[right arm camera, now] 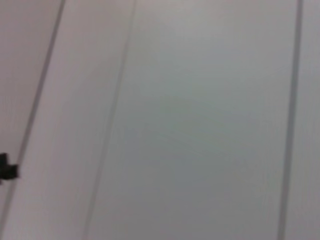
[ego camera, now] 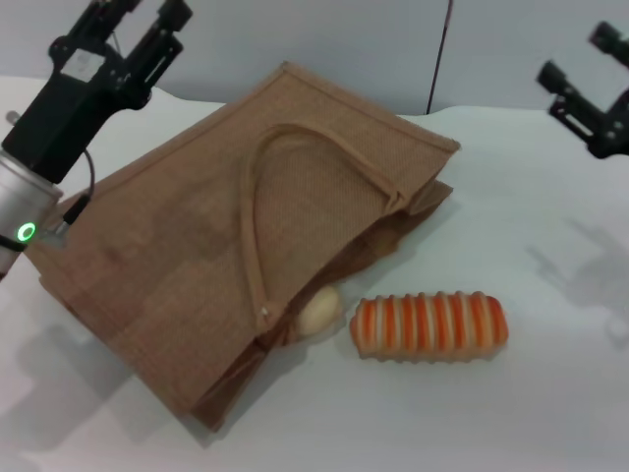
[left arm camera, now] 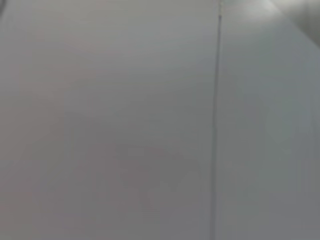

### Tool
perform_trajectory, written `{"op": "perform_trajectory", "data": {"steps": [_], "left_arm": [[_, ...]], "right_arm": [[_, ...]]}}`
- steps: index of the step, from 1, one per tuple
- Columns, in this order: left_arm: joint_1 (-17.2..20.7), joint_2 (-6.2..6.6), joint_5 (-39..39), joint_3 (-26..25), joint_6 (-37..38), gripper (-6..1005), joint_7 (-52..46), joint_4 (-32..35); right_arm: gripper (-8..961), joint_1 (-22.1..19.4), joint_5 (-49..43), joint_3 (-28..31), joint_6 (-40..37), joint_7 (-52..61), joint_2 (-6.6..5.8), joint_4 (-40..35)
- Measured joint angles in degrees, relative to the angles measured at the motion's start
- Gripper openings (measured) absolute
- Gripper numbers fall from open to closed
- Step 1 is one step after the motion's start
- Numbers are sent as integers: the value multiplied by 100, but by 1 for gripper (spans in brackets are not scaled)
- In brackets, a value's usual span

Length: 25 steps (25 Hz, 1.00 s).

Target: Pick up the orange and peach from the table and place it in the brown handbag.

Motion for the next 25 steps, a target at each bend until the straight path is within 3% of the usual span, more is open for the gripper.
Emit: {"op": "perform_trajectory", "data": {"steps": [4,12,17,25], "left_arm": [[145,-20,-371,-212,133,690,569,-366],[324,-41,-1149,-283,442,691,1584,-934],[324,-40,-1395,-280,676,693,1658,-997],[329,-37,-1492,-283,1041,690,1663,-1003]], "right_arm": [[732,-239,417,46,-1,-373,19,50],[731,-572,1171,52,70,-961,32,303],[732,-678,1652,55,74,-1066,33,397],[732,-733,1690,56,83,-1073,33,404]]}}
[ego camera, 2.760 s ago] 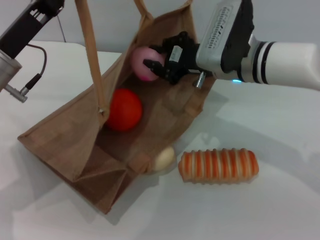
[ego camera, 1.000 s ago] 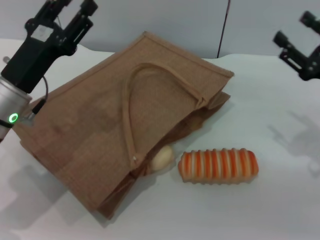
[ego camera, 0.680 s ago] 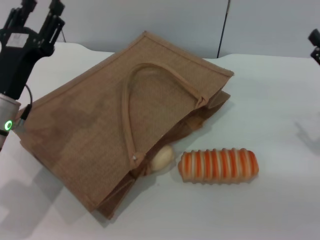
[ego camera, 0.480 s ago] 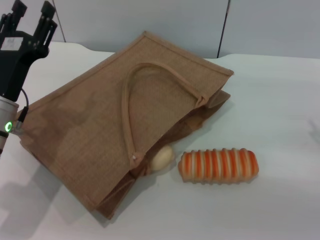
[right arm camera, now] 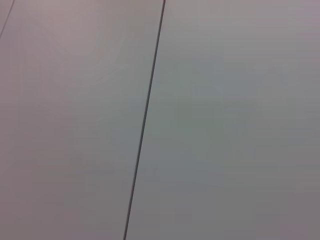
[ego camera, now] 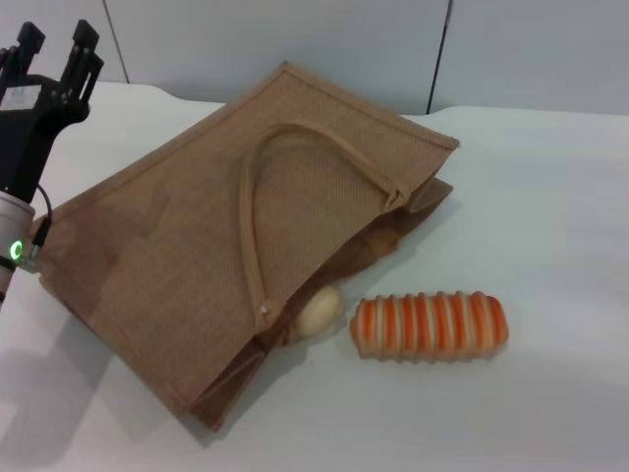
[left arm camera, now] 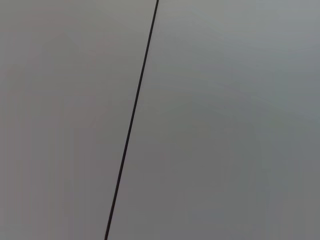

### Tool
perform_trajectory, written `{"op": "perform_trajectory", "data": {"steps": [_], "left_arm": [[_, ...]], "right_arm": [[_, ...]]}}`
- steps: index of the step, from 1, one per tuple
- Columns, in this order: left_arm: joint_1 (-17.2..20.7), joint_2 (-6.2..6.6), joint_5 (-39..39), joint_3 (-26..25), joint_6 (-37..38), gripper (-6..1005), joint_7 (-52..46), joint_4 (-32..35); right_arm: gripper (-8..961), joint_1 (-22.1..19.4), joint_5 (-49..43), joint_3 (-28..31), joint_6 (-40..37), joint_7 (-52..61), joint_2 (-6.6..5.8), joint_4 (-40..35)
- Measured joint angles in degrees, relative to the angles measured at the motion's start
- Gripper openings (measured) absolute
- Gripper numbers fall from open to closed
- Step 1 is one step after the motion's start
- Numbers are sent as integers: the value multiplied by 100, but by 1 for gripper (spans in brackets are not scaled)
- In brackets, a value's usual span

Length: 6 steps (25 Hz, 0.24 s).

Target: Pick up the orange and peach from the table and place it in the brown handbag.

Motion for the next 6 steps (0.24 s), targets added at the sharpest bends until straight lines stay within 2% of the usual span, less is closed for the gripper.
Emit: {"op": "perform_trajectory", "data": {"steps": [6], "left_arm": [[-7,0,-9,0,39,687,-37,-1]], "right_arm": [[732,-3,-2,0,0,3,-4,1]]}}
